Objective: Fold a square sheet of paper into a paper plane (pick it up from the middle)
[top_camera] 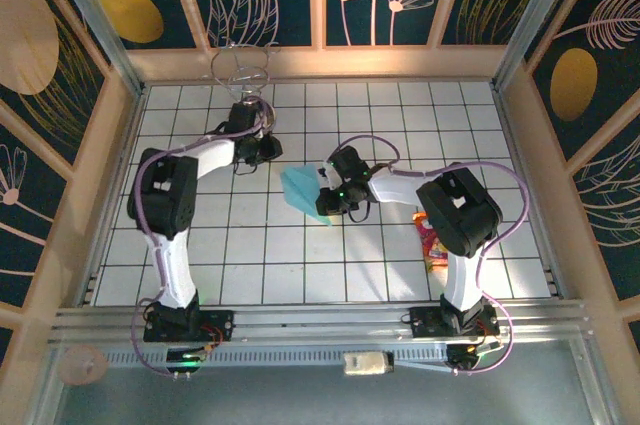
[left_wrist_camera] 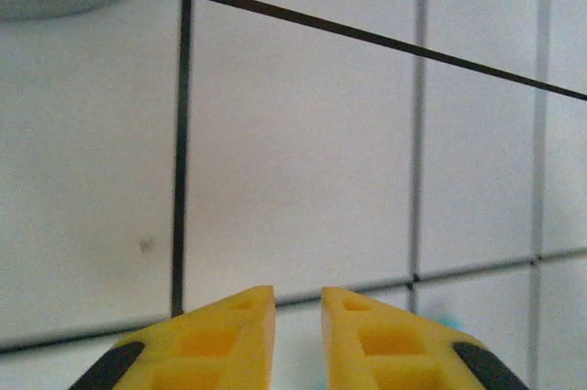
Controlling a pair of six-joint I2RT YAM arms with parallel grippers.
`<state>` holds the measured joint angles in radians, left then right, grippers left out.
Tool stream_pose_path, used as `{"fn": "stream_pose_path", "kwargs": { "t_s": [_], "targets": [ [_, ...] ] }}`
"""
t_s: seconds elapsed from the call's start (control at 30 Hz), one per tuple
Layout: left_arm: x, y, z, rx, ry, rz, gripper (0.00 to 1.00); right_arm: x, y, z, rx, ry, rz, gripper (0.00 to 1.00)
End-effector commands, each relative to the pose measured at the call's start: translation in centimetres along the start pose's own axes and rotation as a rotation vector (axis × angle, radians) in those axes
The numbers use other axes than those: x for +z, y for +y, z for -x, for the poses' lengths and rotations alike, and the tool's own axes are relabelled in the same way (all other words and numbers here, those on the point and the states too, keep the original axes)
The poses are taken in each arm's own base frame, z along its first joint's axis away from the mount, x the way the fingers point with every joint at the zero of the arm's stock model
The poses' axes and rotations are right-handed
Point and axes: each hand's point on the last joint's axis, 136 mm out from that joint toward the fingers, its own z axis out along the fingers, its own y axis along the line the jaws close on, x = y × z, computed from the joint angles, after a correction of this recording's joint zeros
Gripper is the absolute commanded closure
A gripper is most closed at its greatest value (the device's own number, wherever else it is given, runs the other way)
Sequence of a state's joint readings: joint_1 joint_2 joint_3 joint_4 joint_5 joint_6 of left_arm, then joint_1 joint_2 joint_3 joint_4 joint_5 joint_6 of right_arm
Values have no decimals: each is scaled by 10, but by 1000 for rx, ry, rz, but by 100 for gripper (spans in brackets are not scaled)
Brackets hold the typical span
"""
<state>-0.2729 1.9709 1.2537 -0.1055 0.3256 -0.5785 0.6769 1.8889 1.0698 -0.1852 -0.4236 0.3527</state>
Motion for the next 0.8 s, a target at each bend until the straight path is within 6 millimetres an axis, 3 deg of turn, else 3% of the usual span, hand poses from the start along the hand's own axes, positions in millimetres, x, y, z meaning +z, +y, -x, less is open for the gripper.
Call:
{"fn": "stream_pose_path", "kwargs": {
  "t_s": [0.0, 0.1, 0.17, 0.3, 0.53, 0.77],
  "targets": [
    [-31, -28, 5, -52, -64, -136, 73, -38, 33, 46, 71, -158, 134, 77],
    [-45, -29, -10, -100, -71, -177, 68, -61, 38, 72, 88, -291, 177, 68],
    [-52, -30, -21, -129, -73, -214, 64, -65, 26, 78, 102, -331, 153, 65],
    [-65, -32, -40, -185, -70, -288, 60, -59, 5, 80, 108, -322, 135, 65],
    [-64, -30, -62, -272, -35, -370, 58, -31, 6, 77, 18, -216, 174, 66],
    [-60, -26, -69, -295, -19, -369, 57, -17, 12, 79, -36, -165, 237, 70]
  ]
}}
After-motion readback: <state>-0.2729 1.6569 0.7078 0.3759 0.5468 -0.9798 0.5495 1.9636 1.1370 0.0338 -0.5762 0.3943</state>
